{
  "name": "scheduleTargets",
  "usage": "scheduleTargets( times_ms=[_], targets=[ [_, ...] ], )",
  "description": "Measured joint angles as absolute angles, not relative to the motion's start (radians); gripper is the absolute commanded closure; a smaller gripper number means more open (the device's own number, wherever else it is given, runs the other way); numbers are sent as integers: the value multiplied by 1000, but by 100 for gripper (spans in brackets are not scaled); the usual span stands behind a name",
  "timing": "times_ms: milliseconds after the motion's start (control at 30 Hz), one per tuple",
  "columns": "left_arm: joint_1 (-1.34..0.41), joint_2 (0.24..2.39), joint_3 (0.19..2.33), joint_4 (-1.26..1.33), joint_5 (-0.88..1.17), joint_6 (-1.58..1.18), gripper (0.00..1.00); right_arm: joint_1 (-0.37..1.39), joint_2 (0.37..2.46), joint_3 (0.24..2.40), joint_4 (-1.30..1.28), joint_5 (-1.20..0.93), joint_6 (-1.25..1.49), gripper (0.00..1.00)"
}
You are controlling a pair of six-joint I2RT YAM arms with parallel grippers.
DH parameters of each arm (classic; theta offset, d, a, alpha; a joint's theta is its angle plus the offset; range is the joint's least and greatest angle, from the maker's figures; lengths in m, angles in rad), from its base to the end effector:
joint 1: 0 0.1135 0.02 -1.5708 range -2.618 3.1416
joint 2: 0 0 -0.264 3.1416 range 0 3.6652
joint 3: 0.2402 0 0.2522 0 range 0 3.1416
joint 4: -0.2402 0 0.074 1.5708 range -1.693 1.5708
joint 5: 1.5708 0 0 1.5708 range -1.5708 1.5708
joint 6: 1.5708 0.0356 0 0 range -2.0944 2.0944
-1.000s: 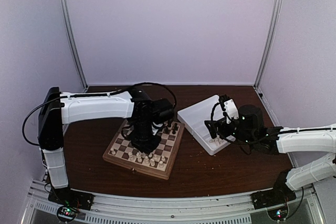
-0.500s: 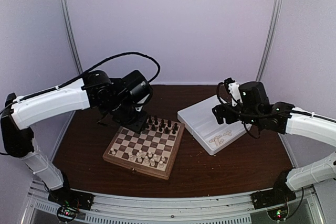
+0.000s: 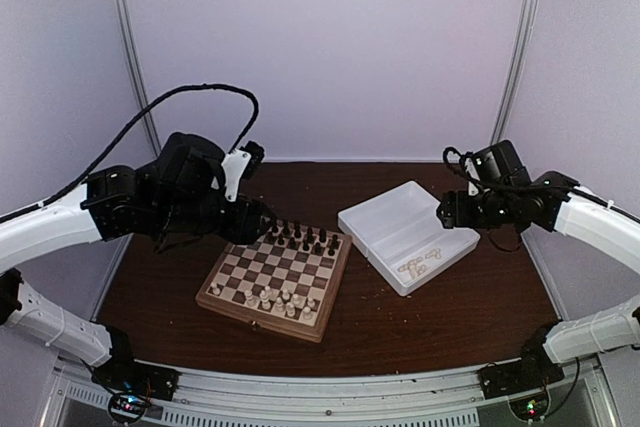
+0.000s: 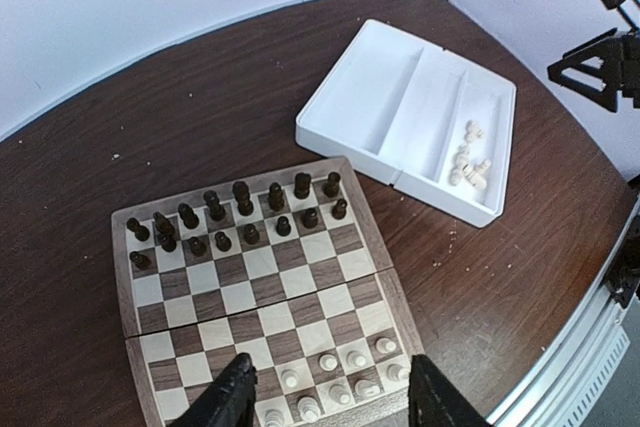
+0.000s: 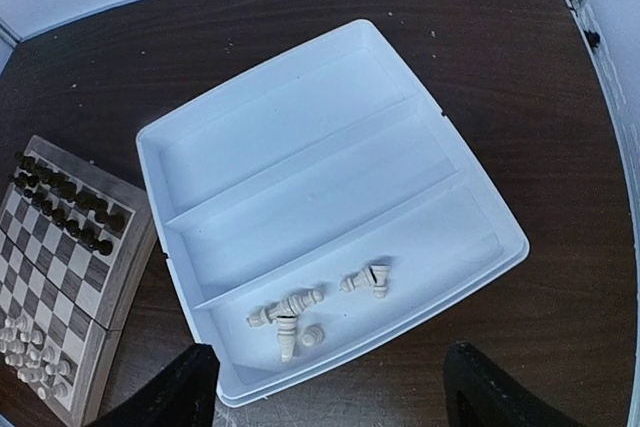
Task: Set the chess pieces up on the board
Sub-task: Pick up the chess piece from the storage box.
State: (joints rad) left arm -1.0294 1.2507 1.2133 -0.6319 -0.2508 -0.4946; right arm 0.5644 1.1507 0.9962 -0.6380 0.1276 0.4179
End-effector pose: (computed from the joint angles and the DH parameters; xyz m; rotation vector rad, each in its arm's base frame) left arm 0.1462 -0.2260 0.3476 0.4661 2.2253 -0.5513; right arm 0.2055 0.1247 0.2983 -0.1119 2.3766 0.3260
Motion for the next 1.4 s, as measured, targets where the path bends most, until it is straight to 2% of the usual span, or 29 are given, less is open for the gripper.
scheduleTargets(
  times_ms=[233,367,433,467,633,800,967,1400],
  targets=[
    [-1029,1127,1116,-542,-230,-479,31,500,1151,997,-718,106,588,36],
    [-1029,1095,1097,-531,-218,-476,19,493,1151,997,-757,104,683,36],
    [-1029,1081,1093,-524,-207,-475,4,492,1151,997,-769,105,715,36],
    [-1029,1073,1090,-524,-202,-472,3,492,1150,997,-773,105,730,36],
    [-1029,1052,1076,-523,-182,-474,2,491,1148,997,-775,105,799,37],
    [-1029,1018,1023,-519,-178,-482,2,487,1153,998,-784,105,852,43],
    [-1029,1006,1017,-514,-178,-458,2,485,1203,1015,-804,105,905,45],
    [-1029,1112,1065,-514,-216,-418,2,472,1341,1051,-794,101,978,50]
  ],
)
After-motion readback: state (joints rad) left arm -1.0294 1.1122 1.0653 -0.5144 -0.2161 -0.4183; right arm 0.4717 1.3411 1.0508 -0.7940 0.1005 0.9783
